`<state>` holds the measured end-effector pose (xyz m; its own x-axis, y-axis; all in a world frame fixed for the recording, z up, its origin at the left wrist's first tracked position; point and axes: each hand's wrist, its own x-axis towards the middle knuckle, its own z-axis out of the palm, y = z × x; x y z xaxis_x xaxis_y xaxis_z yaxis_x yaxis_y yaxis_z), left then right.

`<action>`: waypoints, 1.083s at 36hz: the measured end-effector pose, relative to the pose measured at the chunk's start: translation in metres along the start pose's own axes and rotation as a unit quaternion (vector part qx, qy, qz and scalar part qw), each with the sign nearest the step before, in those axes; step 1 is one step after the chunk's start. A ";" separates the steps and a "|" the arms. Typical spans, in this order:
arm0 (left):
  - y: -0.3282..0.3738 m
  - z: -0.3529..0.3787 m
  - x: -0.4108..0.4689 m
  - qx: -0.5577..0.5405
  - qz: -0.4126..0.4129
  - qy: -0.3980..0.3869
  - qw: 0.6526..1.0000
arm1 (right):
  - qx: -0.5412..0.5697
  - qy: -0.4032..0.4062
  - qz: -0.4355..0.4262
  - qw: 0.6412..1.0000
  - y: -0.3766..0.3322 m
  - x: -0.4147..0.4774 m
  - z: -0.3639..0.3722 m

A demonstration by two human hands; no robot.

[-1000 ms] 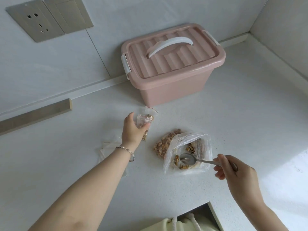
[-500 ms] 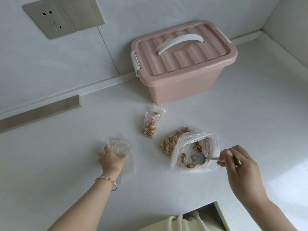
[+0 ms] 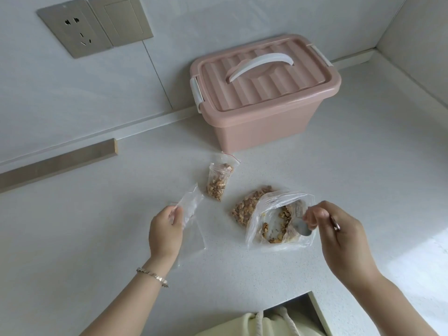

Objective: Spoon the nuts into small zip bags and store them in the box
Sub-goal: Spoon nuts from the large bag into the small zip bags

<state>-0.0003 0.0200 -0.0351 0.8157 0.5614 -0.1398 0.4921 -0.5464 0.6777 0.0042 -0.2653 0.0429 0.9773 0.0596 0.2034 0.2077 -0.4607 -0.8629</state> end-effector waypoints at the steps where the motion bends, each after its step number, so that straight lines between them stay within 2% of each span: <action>1: 0.009 -0.004 -0.004 -0.034 -0.008 -0.010 0.999 | 0.012 0.000 0.004 1.000 -0.003 0.002 0.000; 7: 0.079 -0.023 -0.039 -0.248 -0.015 -0.091 0.964 | 0.066 -0.042 0.014 0.997 -0.034 0.013 0.007; 12: 0.116 -0.013 -0.064 -0.299 0.006 -0.170 0.939 | 0.064 -0.110 0.016 0.992 -0.048 0.015 0.025; 15: 0.132 -0.008 -0.071 -0.335 -0.035 -0.235 0.912 | 0.045 -0.134 0.023 0.990 -0.051 0.012 0.029; 19: 0.139 -0.007 -0.074 -0.386 -0.089 -0.291 0.871 | 0.034 -0.109 0.051 0.992 -0.049 0.010 0.022; 25: 0.139 -0.012 -0.075 -0.444 -0.089 -0.330 0.828 | 0.034 -0.081 0.056 0.995 -0.043 0.007 0.017; 29: 0.137 -0.016 -0.075 -0.442 -0.065 -0.344 0.826 | 0.054 -0.059 0.054 0.995 -0.043 0.005 0.017; 35: 0.137 -0.014 -0.078 -0.408 -0.085 -0.305 0.856 | 0.044 -0.083 0.069 0.993 -0.042 0.003 0.017; 39: 0.139 -0.013 -0.081 -0.368 -0.058 -0.313 0.873 | 0.027 -0.086 0.083 0.992 -0.040 0.001 0.016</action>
<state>-0.0022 -0.0929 0.0796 0.8933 0.0104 -0.4494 0.4413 0.1692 0.8812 -0.0024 -0.2320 0.0702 0.9900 0.1392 -0.0214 0.0408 -0.4289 -0.9024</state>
